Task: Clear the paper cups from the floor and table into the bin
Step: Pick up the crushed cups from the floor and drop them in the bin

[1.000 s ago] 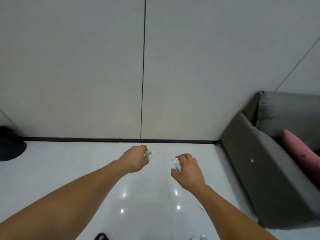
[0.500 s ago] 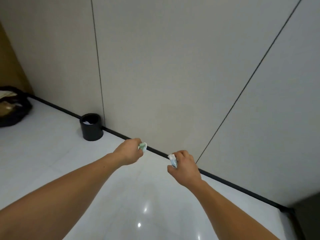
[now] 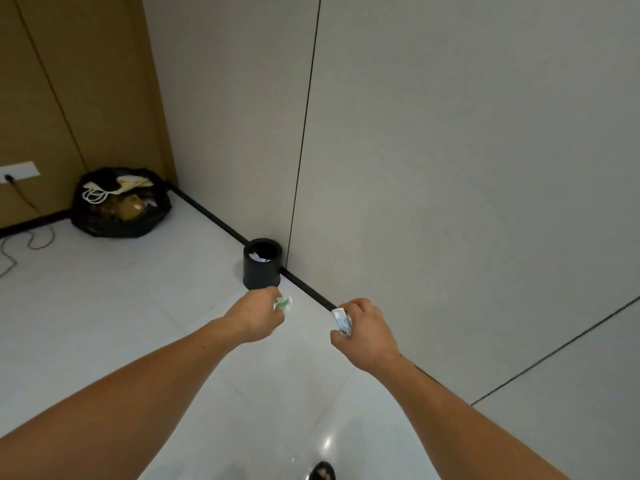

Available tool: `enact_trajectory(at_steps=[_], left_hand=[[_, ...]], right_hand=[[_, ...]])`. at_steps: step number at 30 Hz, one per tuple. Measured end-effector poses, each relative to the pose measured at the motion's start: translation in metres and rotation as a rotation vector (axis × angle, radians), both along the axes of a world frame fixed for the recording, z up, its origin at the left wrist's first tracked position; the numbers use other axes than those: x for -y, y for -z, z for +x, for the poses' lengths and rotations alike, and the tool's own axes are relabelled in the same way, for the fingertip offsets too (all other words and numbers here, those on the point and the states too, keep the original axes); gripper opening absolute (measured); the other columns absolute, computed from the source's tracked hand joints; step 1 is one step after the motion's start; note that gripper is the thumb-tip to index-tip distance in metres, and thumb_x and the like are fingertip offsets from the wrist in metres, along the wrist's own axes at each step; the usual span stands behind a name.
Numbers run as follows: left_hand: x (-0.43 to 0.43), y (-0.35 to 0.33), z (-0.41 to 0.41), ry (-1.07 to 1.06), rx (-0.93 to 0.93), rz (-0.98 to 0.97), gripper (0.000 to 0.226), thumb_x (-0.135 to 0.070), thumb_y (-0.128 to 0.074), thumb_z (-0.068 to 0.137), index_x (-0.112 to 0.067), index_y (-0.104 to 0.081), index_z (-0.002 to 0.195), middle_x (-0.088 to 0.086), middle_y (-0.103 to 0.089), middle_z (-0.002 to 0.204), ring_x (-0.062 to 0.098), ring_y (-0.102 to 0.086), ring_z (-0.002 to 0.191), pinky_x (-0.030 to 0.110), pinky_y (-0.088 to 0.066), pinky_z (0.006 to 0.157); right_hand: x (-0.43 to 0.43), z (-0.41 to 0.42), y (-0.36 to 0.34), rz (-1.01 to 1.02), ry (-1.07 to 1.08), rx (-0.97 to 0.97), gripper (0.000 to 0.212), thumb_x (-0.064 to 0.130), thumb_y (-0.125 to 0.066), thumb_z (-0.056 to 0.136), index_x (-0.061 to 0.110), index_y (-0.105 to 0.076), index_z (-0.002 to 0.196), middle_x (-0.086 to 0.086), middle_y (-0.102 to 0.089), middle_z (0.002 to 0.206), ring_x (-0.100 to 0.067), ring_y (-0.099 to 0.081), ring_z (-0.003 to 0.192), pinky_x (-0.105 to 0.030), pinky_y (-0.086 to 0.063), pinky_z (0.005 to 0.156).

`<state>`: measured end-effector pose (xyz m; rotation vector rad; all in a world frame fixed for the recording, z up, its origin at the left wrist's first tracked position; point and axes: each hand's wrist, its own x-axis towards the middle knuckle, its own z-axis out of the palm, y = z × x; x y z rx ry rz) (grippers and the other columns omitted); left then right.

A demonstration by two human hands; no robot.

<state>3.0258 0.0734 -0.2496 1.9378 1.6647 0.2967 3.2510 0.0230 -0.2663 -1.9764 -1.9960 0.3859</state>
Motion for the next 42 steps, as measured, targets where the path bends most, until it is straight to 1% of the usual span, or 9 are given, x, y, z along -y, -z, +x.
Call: enact_trajectory(at_steps=[3,6,10,18,23,30,36,40,42], left_hand=[[-0.042,-0.003,-0.012,-0.059,-0.030,-0.004,0.031,-0.025,-0.051,0.092,-0.016,-0.053,0.121,0.006,-0.060,0.107,0.022,-0.059,0.089,0.029,-0.049,0.071],[-0.087,-0.013,-0.025,-0.149,-0.067,-0.002,0.030,-0.027,-0.052,0.092,-0.016,-0.053,0.121,0.003,-0.055,0.100,0.022,-0.057,0.087,0.031,-0.052,0.075],[-0.142,-0.021,-0.038,-0.244,-0.086,0.037,0.031,-0.027,-0.052,0.093,-0.016,-0.053,0.122,0.003,-0.054,0.098,0.020,-0.056,0.083,0.028,-0.046,0.066],[-0.247,-0.005,-0.059,-0.265,-0.053,-0.004,0.029,-0.026,-0.052,0.094,-0.015,-0.053,0.120,0.006,-0.058,0.101,0.022,-0.059,0.086,0.031,-0.052,0.072],[-0.341,0.016,-0.098,-0.227,-0.029,-0.018,0.032,-0.027,-0.053,0.094,-0.014,-0.053,0.122,0.007,-0.060,0.108,0.022,-0.059,0.088,0.034,-0.054,0.079],[-0.470,0.020,-0.148,-0.127,-0.022,-0.057,0.032,-0.026,-0.054,0.092,-0.011,-0.055,0.121,0.011,-0.062,0.112,0.024,-0.060,0.092,0.030,-0.052,0.075],[-0.569,0.040,-0.135,-0.020,0.008,-0.117,0.032,-0.024,-0.055,0.092,-0.012,-0.056,0.121,0.010,-0.063,0.115,0.020,-0.058,0.091,0.024,-0.043,0.072],[-0.636,0.068,-0.119,-0.004,0.017,-0.181,0.032,-0.023,-0.056,0.092,-0.012,-0.055,0.122,0.011,-0.062,0.117,0.024,-0.059,0.102,0.023,-0.043,0.076],[-0.669,0.084,-0.116,-0.027,0.019,-0.215,0.031,-0.023,-0.055,0.092,-0.011,-0.055,0.120,0.011,-0.062,0.116,0.024,-0.060,0.101,0.024,-0.044,0.077]], right_hand=[[-0.061,-0.008,0.006,-0.004,-0.043,-0.020,0.046,0.037,-0.058,0.084,0.024,-0.052,0.127,0.004,-0.046,0.128,-0.018,-0.043,0.112,-0.025,-0.041,0.089],[-0.120,-0.016,0.006,-0.001,-0.114,-0.050,0.046,0.038,-0.059,0.084,0.023,-0.051,0.127,0.003,-0.046,0.127,-0.020,-0.043,0.112,-0.026,-0.040,0.087],[-0.194,-0.027,0.000,0.031,-0.208,-0.065,0.044,0.036,-0.059,0.082,0.022,-0.053,0.124,0.002,-0.047,0.126,-0.021,-0.043,0.112,-0.024,-0.037,0.082],[-0.314,-0.064,0.014,-0.024,-0.264,-0.048,0.051,0.037,-0.058,0.085,0.019,-0.051,0.131,0.001,-0.045,0.130,-0.020,-0.042,0.116,-0.024,-0.037,0.090],[-0.396,-0.100,0.022,-0.053,-0.214,-0.044,0.045,0.034,-0.060,0.084,0.022,-0.054,0.127,0.001,-0.046,0.129,-0.022,-0.043,0.116,-0.025,-0.038,0.089],[-0.496,-0.139,0.023,-0.052,-0.099,-0.056,0.042,0.033,-0.062,0.085,0.020,-0.057,0.125,-0.002,-0.048,0.127,-0.024,-0.046,0.115,-0.023,-0.036,0.088],[-0.570,-0.140,0.043,-0.118,-0.076,-0.048,0.047,0.037,-0.062,0.085,0.021,-0.054,0.128,0.000,-0.048,0.127,-0.022,-0.046,0.113,-0.024,-0.040,0.091],[-0.645,-0.133,0.070,-0.171,-0.083,-0.046,0.048,0.038,-0.061,0.085,0.022,-0.053,0.129,0.000,-0.046,0.128,-0.022,-0.045,0.114,-0.021,-0.035,0.088],[-0.684,-0.134,0.089,-0.212,-0.101,-0.048,0.050,0.038,-0.061,0.085,0.021,-0.052,0.131,0.000,-0.046,0.130,-0.022,-0.044,0.116,-0.024,-0.038,0.092]])
